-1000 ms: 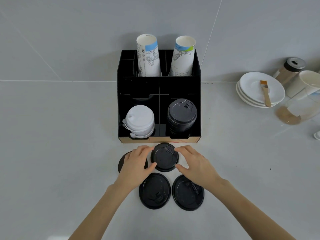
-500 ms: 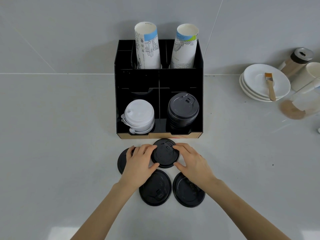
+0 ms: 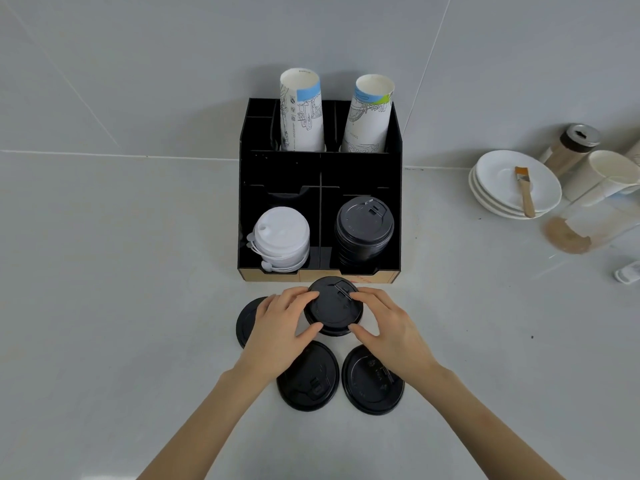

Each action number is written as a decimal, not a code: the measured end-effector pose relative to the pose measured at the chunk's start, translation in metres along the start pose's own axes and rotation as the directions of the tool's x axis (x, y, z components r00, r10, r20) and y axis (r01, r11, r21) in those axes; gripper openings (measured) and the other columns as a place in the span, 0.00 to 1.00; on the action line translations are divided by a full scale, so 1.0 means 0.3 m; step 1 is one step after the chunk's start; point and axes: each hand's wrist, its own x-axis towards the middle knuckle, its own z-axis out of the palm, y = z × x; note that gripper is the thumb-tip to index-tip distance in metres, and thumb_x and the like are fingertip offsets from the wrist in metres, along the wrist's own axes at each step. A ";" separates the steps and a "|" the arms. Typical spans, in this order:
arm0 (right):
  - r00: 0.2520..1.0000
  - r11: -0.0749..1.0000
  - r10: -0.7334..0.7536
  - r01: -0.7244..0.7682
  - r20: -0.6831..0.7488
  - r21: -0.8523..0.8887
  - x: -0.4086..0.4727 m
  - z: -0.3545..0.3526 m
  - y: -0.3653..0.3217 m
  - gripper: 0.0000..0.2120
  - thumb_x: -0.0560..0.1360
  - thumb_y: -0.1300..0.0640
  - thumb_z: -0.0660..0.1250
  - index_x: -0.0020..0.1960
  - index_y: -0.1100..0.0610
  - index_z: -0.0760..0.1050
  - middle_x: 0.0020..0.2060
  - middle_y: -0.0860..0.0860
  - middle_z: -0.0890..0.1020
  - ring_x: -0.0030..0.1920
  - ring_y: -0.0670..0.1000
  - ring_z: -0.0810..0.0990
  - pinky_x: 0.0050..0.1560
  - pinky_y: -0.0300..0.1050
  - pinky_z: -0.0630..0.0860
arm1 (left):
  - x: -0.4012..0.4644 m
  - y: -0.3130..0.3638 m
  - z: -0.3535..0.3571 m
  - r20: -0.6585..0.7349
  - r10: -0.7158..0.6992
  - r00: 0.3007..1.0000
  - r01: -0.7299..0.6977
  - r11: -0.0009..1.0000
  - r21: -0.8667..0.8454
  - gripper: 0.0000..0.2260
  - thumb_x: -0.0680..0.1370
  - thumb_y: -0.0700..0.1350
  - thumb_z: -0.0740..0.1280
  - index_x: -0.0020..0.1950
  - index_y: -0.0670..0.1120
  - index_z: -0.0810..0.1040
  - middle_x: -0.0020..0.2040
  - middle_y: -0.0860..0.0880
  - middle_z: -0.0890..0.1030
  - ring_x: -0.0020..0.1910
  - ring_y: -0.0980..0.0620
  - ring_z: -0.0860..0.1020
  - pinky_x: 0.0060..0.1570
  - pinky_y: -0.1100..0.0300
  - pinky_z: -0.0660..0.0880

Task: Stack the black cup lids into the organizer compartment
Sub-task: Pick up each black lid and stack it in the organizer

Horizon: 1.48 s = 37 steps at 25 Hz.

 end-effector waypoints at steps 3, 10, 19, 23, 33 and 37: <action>0.999 0.999 -0.026 0.028 -0.045 0.043 -0.016 -0.035 -0.024 0.20 0.72 0.59 0.66 0.63 0.53 0.67 0.64 0.47 0.71 0.63 0.46 0.70 0.62 0.33 0.62 | -0.007 0.017 -0.032 -0.028 0.036 0.999 -0.038 0.998 -0.058 0.22 0.73 0.53 0.63 0.65 0.49 0.67 0.66 0.48 0.70 0.65 0.48 0.68 0.69 0.48 0.62; 0.985 0.995 -0.083 0.089 -0.154 0.035 0.026 -0.161 -0.078 0.20 0.72 0.60 0.67 0.62 0.53 0.69 0.62 0.47 0.71 0.55 0.42 0.70 0.53 0.15 0.60 | 0.052 0.089 -0.128 -0.124 0.117 0.985 -0.128 0.988 -0.085 0.28 0.68 0.62 0.53 0.64 0.50 0.68 0.64 0.50 0.71 0.62 0.53 0.70 0.63 0.57 0.65; 0.977 0.996 -0.083 0.087 -0.198 0.012 0.162 -0.286 -0.061 0.20 0.72 0.62 0.67 0.62 0.55 0.69 0.64 0.52 0.72 0.56 0.43 0.69 0.51 0.12 0.56 | 0.237 0.168 -0.173 -0.170 0.164 0.972 -0.179 0.981 -0.079 0.20 0.74 0.46 0.67 0.64 0.46 0.68 0.64 0.46 0.71 0.63 0.47 0.70 0.65 0.51 0.65; 0.980 0.998 -0.066 0.062 -0.189 -0.026 0.217 -0.302 -0.029 0.20 0.72 0.63 0.67 0.63 0.56 0.69 0.64 0.53 0.71 0.61 0.50 0.71 0.50 0.11 0.54 | 0.300 0.173 -0.154 -0.144 0.148 0.979 -0.161 0.983 -0.084 0.23 0.74 0.45 0.66 0.67 0.46 0.65 0.65 0.45 0.70 0.63 0.47 0.70 0.65 0.49 0.67; 0.990 0.998 -0.013 0.004 -0.139 -0.065 0.278 -0.268 0.031 0.21 0.72 0.62 0.65 0.64 0.57 0.67 0.66 0.54 0.70 0.64 0.54 0.70 0.60 0.34 0.62 | 0.375 0.144 -0.104 -0.089 0.122 0.988 -0.129 0.989 -0.074 0.22 0.74 0.45 0.66 0.66 0.45 0.65 0.66 0.45 0.69 0.64 0.47 0.69 0.65 0.49 0.68; 0.989 0.997 -0.015 0.003 -0.144 -0.082 0.283 -0.260 0.029 0.21 0.72 0.63 0.66 0.64 0.59 0.67 0.65 0.56 0.70 0.64 0.56 0.70 0.62 0.42 0.66 | 0.381 0.140 -0.096 -0.107 0.118 0.987 -0.127 0.988 -0.086 0.22 0.74 0.45 0.66 0.66 0.45 0.66 0.66 0.45 0.70 0.63 0.46 0.70 0.64 0.49 0.69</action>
